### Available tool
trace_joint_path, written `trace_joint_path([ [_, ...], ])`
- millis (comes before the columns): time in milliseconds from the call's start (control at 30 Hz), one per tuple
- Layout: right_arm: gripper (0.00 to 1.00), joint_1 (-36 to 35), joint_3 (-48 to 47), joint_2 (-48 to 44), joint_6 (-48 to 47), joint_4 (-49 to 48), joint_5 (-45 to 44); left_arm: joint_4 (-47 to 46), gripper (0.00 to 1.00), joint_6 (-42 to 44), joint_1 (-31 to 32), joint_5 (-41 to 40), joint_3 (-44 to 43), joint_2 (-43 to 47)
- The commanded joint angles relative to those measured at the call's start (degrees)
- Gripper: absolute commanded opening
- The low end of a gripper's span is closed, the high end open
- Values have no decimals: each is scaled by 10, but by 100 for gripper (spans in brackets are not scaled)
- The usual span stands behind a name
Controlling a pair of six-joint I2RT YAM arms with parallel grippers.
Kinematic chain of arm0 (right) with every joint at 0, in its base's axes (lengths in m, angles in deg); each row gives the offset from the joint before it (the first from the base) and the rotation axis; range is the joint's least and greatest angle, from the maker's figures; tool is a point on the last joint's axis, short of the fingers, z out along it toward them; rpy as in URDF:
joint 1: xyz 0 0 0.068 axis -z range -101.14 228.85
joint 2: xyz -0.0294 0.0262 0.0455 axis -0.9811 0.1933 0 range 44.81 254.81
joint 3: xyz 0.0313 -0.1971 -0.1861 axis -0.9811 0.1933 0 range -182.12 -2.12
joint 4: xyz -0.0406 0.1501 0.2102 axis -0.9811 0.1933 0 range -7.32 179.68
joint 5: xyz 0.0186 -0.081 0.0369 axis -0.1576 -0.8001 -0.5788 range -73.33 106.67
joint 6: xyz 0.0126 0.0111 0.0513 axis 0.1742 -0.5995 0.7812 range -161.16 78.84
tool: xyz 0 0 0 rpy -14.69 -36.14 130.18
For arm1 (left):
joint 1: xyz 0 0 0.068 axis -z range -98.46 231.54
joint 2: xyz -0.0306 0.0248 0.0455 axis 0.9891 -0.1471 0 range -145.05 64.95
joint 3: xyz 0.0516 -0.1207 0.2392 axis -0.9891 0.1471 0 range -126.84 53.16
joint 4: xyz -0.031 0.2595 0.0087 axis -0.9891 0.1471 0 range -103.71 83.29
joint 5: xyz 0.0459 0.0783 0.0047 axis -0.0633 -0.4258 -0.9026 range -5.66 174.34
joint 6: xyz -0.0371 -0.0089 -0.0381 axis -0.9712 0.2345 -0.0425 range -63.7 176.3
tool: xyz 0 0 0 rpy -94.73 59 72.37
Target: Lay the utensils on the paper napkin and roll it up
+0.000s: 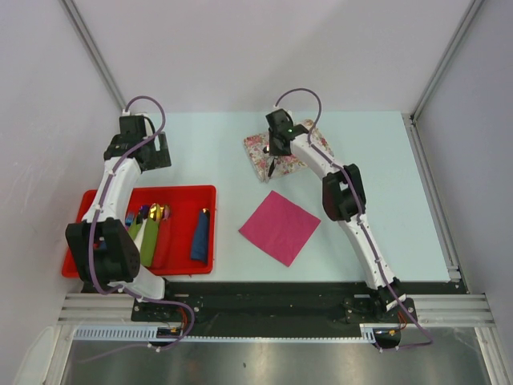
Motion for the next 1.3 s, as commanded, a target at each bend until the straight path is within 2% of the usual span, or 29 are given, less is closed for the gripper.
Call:
trace_joint_path([
  [0,36,-20,-20,36,-13,46,-35,-13,100,3,-6,2,-8,6],
  [200,31,-10,2,38,-3,59,-39,-15,100,6,-6,-5,-3,16],
  [267,25,-6,9,38,-2,57,-36,-15,100,6,-5,-5,0,20],
  [400,7,-4,10,37,7,53,-13,-15,100,5,-6,-4,0,20],
  [500,0,-2,1,26,12,50,16,-9,100,-2,-5,0,-5,18],
  [1000,0,56,-3,-91,67,31,104,-8,99,-21,-5,43,-19,31],
  [1133,0,73,70,-135,52,-36,159,-85,100,-15,-6,84,14,79],
  [1267,0,91,123,-182,29,-86,230,-223,99,9,-6,176,113,165],
])
